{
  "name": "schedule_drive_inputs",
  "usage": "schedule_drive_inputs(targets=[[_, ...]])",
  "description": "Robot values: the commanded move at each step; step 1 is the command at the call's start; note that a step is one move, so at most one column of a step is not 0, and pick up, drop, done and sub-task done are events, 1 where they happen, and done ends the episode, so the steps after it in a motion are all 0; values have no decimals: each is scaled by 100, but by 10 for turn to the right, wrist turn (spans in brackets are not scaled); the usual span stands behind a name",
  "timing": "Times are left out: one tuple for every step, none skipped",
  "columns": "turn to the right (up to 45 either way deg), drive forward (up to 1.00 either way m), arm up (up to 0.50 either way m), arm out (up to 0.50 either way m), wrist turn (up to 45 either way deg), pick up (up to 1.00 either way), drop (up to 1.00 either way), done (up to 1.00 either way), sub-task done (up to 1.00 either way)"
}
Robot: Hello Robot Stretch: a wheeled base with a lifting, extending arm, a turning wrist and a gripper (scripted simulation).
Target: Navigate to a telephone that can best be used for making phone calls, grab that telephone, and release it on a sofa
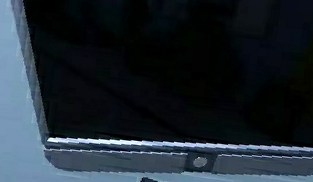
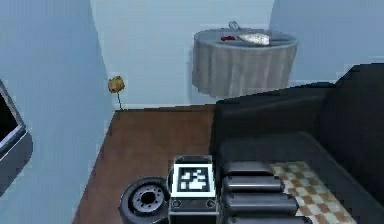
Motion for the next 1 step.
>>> schedule_drive_inputs(targets=[[-210, 0, 0, 0, 0, 0, 0, 0, 0]])
